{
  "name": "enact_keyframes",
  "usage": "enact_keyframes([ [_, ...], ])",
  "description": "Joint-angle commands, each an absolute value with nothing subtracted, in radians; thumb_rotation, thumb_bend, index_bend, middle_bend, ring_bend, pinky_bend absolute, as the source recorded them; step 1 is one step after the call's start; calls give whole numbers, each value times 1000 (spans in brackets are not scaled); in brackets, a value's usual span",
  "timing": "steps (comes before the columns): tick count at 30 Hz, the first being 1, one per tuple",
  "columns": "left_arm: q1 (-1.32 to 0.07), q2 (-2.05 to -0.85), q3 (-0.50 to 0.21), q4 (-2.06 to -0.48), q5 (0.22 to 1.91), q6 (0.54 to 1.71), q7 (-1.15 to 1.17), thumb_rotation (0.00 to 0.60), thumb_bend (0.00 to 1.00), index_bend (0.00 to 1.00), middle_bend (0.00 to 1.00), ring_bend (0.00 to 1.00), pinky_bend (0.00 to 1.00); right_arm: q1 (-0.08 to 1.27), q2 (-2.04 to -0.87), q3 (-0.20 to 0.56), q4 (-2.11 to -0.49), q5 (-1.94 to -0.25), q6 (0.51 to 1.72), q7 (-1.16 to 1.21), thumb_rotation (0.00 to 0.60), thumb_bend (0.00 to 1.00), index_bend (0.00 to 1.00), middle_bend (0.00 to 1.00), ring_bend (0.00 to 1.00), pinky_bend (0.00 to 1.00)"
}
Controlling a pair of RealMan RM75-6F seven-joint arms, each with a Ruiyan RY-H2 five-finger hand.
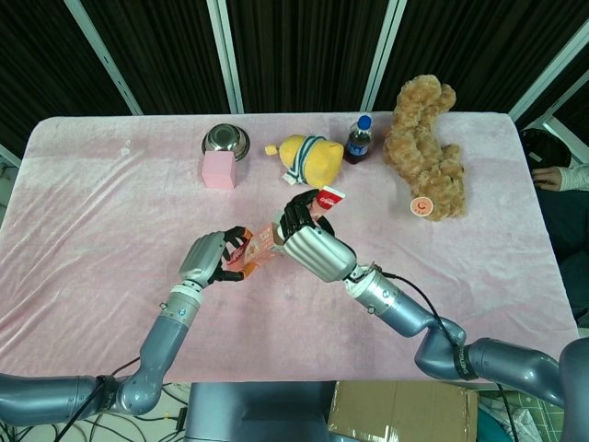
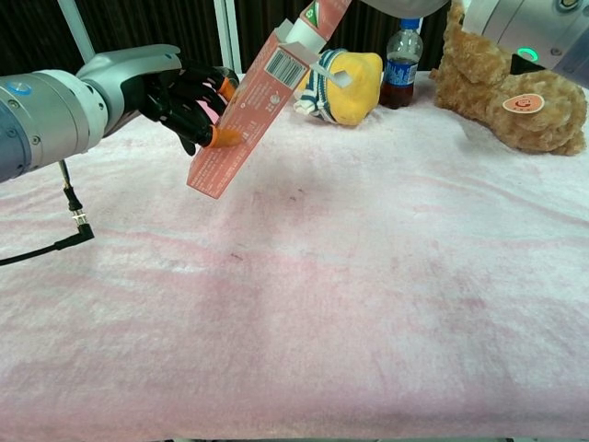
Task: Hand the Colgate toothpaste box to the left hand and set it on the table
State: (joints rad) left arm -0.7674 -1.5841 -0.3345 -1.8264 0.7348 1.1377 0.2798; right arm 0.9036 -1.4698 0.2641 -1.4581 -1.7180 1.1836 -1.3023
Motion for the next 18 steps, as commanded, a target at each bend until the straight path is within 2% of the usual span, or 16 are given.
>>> enact_keyframes([
  [1, -768, -1583, -333, -1825, 734, 1137, 281, 600, 406, 461, 450, 372, 503, 903, -1470, 263, -1459, -1718, 1184, -1302, 600, 334, 625, 486, 425, 449],
  [18, -773, -1586, -331, -1823, 729, 1138, 280, 600, 406, 460, 450, 372, 503, 901, -1464, 256, -1458, -1725, 1180, -1298, 600, 335, 625, 486, 423, 449],
])
